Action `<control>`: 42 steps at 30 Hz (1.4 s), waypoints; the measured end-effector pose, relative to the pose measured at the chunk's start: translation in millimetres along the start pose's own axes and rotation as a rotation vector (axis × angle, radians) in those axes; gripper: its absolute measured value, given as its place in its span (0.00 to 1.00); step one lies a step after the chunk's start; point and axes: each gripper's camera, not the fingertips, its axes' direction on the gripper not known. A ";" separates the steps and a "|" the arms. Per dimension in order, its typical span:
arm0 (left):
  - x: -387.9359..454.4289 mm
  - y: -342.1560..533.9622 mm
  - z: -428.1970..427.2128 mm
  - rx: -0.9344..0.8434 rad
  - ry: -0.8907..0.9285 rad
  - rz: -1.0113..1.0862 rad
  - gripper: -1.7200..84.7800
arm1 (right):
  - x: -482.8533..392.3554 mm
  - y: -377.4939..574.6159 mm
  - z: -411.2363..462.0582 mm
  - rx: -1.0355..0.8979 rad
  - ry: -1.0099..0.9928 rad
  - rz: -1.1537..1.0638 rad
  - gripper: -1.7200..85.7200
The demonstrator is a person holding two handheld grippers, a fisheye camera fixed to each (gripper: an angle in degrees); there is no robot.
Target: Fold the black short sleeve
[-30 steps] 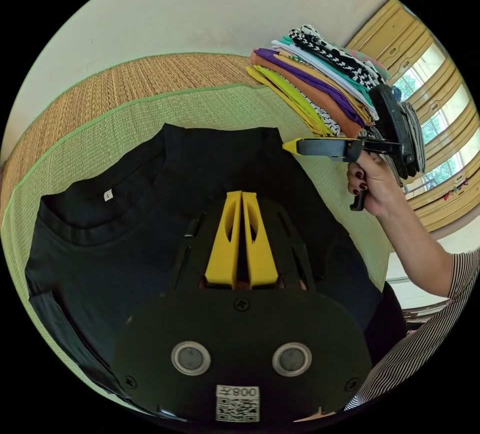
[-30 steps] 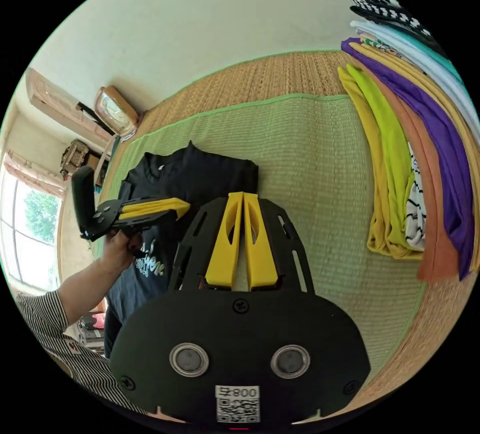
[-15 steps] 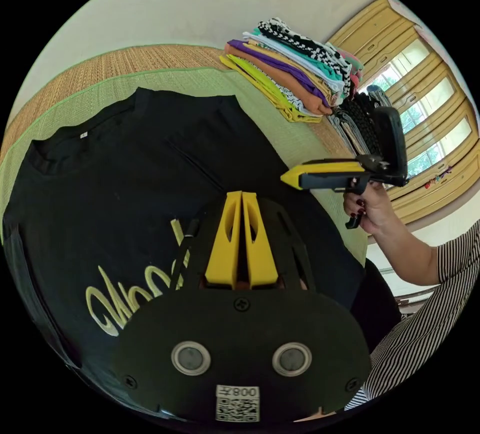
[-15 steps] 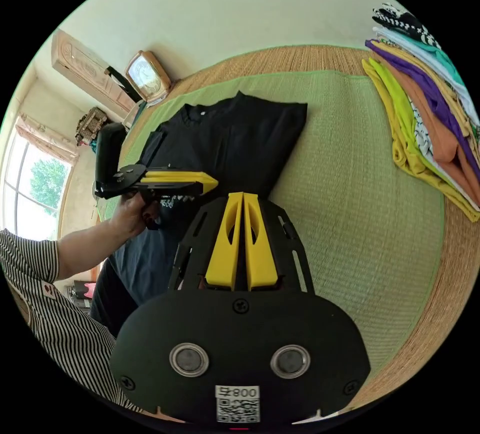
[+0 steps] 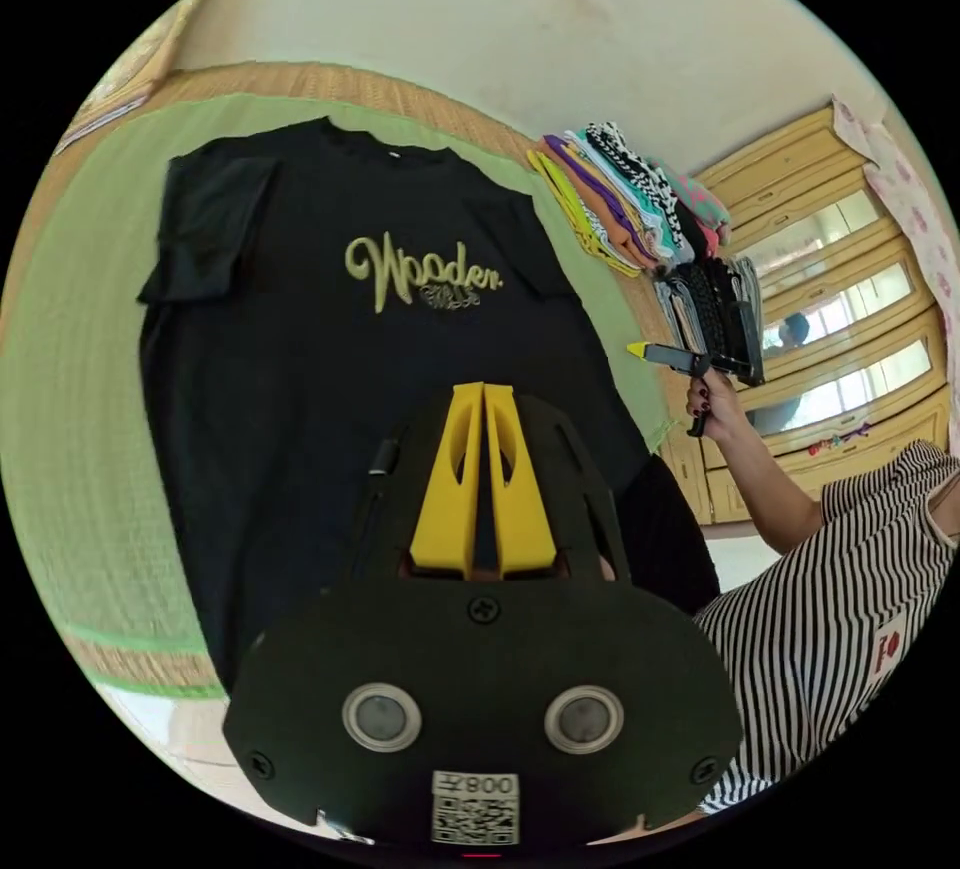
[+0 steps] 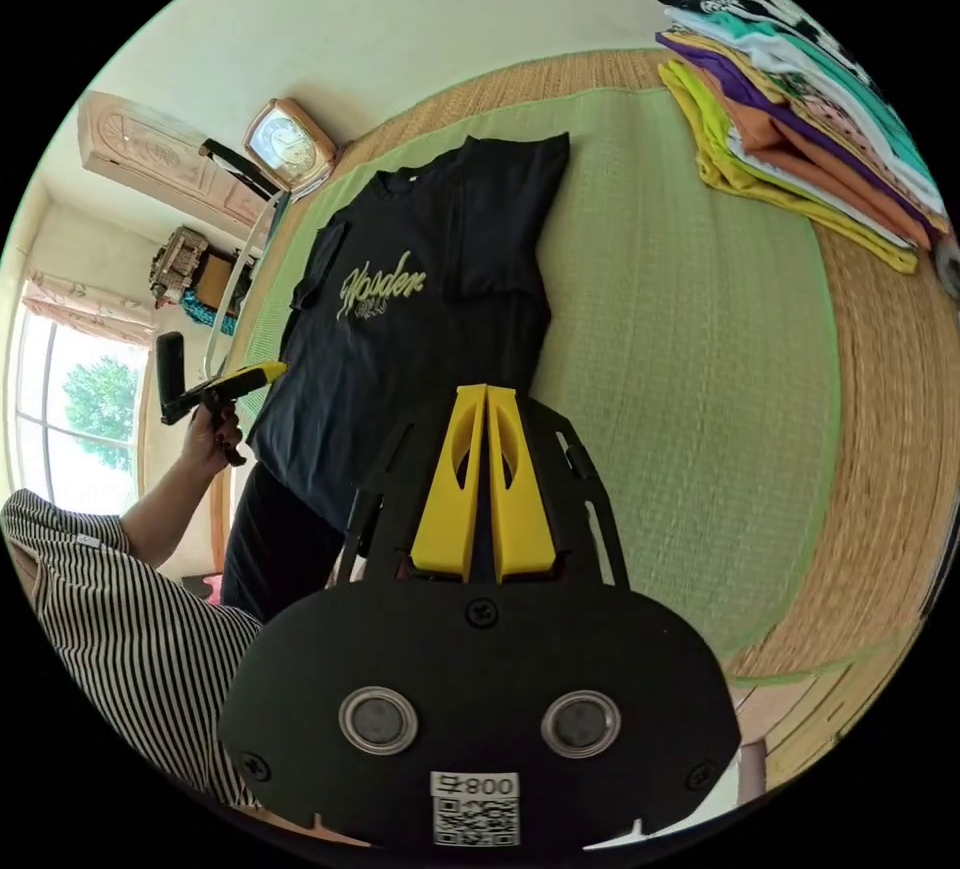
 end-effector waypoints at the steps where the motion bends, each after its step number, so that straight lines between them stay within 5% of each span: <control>1: -7.6 26.6 -22.8 0.016 -0.029 -0.058 0.02 | -1.9 22.5 -3.0 -0.009 0.024 0.025 0.02; 10: -47.5 174.7 -135.8 0.119 -0.112 -0.336 0.07 | -54.0 103.1 48.7 -0.134 0.245 0.010 0.02; 17: -72.1 245.3 -174.0 0.158 -0.062 -0.498 0.11 | -63.4 101.9 50.0 -0.159 0.171 0.045 0.04; 26: -107.8 298.0 -216.8 0.253 0.045 -0.654 0.14 | -55.7 137.9 22.5 -0.071 0.109 0.159 0.09; 42: -123.9 342.1 -251.3 0.145 0.074 -0.727 0.09 | -57.1 157.4 42.8 -0.124 0.087 0.225 0.07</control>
